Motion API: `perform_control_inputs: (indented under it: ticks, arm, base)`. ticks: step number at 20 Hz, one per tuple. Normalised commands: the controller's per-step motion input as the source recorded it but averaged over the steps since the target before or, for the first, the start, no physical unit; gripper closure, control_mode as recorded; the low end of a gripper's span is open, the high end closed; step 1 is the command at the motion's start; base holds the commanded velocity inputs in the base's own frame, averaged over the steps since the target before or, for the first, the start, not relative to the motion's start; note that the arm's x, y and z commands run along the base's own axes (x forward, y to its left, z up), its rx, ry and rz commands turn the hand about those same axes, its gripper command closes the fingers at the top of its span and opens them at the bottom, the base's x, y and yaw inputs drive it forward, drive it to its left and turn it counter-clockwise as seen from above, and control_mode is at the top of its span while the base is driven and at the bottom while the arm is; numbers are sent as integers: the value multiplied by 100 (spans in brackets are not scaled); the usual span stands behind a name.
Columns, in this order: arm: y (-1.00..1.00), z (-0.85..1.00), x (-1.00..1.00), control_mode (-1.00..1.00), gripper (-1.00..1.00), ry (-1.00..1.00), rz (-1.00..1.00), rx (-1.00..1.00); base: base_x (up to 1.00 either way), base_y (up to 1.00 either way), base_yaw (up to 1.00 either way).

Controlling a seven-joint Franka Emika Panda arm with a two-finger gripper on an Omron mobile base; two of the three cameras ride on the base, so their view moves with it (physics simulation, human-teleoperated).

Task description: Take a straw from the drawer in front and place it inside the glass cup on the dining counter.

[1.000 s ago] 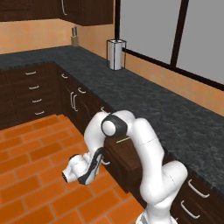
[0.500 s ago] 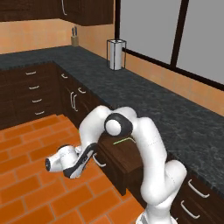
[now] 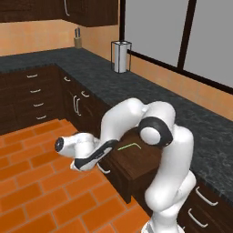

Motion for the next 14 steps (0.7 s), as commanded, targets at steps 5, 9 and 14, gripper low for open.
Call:
perform_control_inputs:
  ticks: [5, 9, 14]
  arm:
    - [-80, 100, 0, -100, -100, 3, -15, 26]
    - [-81, 73, 2, -100, -100, 9, -8, 24]
    - [-82, -10, 7, -100, -100, 2, -1, 13]
  base:
    - [0, 0, 0]
    - [0, 0, 0]
    - [0, 0, 0]
